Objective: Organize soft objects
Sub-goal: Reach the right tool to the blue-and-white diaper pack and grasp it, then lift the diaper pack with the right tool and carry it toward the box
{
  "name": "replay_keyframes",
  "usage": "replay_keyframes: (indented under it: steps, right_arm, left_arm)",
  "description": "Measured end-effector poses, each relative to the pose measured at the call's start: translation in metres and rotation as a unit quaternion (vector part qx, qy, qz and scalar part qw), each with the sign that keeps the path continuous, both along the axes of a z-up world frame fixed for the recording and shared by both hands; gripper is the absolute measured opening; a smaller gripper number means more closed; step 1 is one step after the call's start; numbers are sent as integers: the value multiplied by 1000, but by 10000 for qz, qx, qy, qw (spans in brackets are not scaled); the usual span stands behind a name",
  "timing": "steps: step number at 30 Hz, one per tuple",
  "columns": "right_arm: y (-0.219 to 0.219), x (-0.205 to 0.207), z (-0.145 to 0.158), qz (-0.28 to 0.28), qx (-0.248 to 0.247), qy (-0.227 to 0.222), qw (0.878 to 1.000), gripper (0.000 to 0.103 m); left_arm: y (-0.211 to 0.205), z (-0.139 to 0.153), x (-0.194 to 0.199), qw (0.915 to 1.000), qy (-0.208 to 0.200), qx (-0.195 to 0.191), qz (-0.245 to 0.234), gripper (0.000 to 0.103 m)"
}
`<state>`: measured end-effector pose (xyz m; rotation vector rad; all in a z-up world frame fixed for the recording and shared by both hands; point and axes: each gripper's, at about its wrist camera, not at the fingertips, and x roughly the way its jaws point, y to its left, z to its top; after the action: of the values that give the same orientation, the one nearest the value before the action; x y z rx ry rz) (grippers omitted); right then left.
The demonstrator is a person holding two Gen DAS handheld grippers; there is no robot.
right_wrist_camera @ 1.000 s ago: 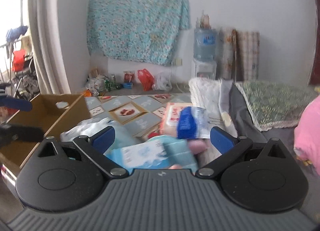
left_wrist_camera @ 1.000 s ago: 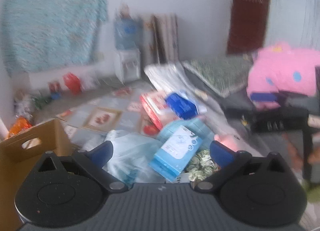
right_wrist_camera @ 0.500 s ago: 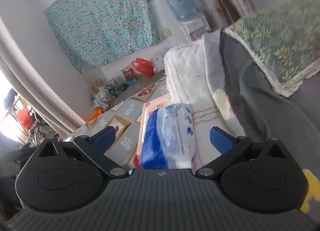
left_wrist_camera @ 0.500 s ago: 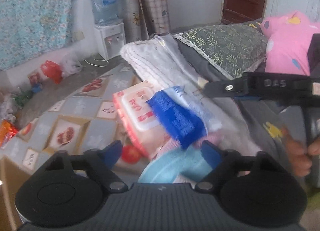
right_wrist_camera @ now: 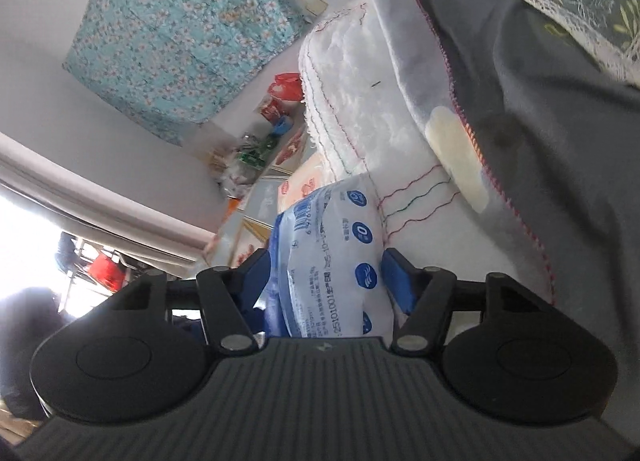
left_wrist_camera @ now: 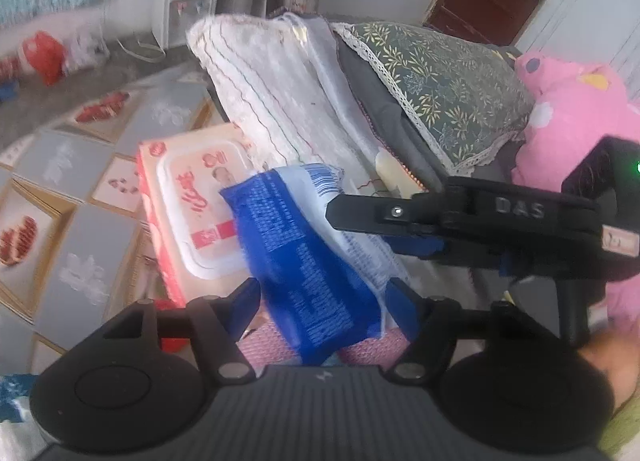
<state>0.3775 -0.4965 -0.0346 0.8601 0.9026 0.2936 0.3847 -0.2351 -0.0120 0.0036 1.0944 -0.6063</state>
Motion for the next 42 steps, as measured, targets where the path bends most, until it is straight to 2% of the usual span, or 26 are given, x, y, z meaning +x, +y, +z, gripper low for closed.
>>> replay_keyframes:
  steps: [6, 10, 15, 22, 26, 28, 32, 42]
  right_arm:
    - [-9, -3, -5, -45, 704, -21, 9975, 63]
    - [-16, -6, -8, -25, 1296, -48, 9916, 66]
    - [-14, -4, -2, 141, 1584, -141, 9872, 69]
    - [-10, -1, 3, 308, 1831, -246, 9823, 74]
    - [-7, 4, 4, 408, 2040, -255, 9778, 75]
    - [1, 8, 4, 623, 2276, -254, 9714, 75]
    - [19, 10, 18, 848, 2019, -353, 9751, 75]
    - [-19, -20, 34, 276, 2164, -723, 9732, 75]
  left_arm:
    - [-3, 1, 6, 9997, 227, -76, -45, 84]
    - [-5, 1, 6, 9996, 266, -55, -124, 91]
    - [-11, 7, 2, 9996, 148, 50, -223, 94]
    - [-17, 1, 3, 9996, 132, 234, -94, 94]
    - [-13, 1, 3, 9996, 101, 244, 85, 84]
    - [-9, 1, 4, 9997, 96, 163, 130, 81]
    - [-5, 2, 2, 9997, 72, 53, 236, 74]
    - [19, 18, 0, 9962, 104, -629, 601, 51]
